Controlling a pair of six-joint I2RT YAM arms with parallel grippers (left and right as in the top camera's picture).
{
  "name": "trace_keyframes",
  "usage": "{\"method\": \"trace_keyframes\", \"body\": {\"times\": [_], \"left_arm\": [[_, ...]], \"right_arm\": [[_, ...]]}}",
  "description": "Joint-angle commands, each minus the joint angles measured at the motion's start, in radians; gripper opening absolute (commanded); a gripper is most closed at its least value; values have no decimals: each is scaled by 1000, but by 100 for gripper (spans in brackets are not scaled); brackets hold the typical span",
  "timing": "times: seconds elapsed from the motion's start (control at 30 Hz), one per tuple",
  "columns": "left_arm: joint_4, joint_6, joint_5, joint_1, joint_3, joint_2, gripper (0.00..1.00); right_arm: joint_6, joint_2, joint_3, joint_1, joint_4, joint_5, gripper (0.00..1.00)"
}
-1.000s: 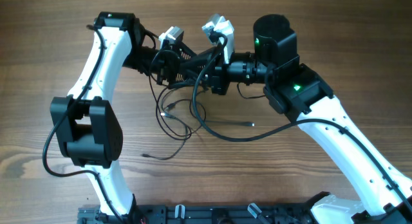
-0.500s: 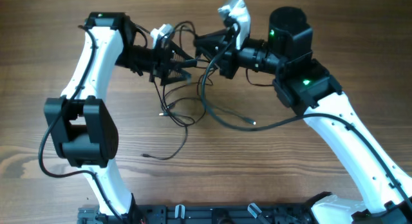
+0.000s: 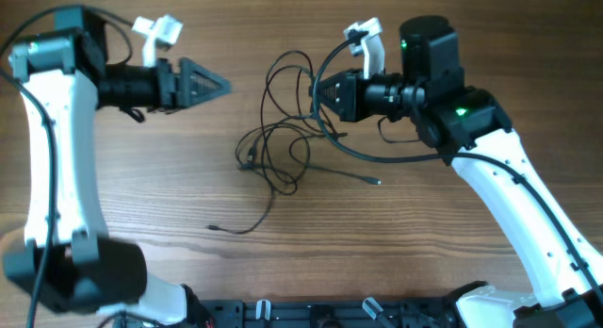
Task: Untangle cables
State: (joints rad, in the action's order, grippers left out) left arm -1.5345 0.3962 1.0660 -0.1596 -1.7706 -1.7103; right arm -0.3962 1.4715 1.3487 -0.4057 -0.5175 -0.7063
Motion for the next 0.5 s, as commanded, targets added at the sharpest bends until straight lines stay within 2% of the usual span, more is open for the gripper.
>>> {"method": "trace_keyframes", "body": {"times": [0.0,0.07,0.17,0.23,0.27,0.33,0.4,0.43,0.47], "left_arm": [[106,-164,-90,138,3,45,78],[175,-262,-175,201,4,42,77],[281,-388,-305,302,4,42,68],[306,-445,-418,342,4,42,58],[306,-471,-481,358,4,42,50],[304,-505,-557,378,6,42,41],[309,-510,-567,390,10,39,34],[314,-510,-567,394,16,38,27],[319,-510,-567,394,24,38,15]], "right_arm": [[-29,11,5,-39,-35,73,10],[-31,11,5,-58,-54,99,11],[-49,11,4,-75,-78,139,12],[-51,11,4,-75,-77,141,12],[-52,11,4,-75,-75,141,12],[-52,11,4,-75,-75,135,12],[-52,11,4,-75,-75,129,12],[-51,11,4,-75,-75,129,12],[-51,11,4,-75,-76,129,12]]}}
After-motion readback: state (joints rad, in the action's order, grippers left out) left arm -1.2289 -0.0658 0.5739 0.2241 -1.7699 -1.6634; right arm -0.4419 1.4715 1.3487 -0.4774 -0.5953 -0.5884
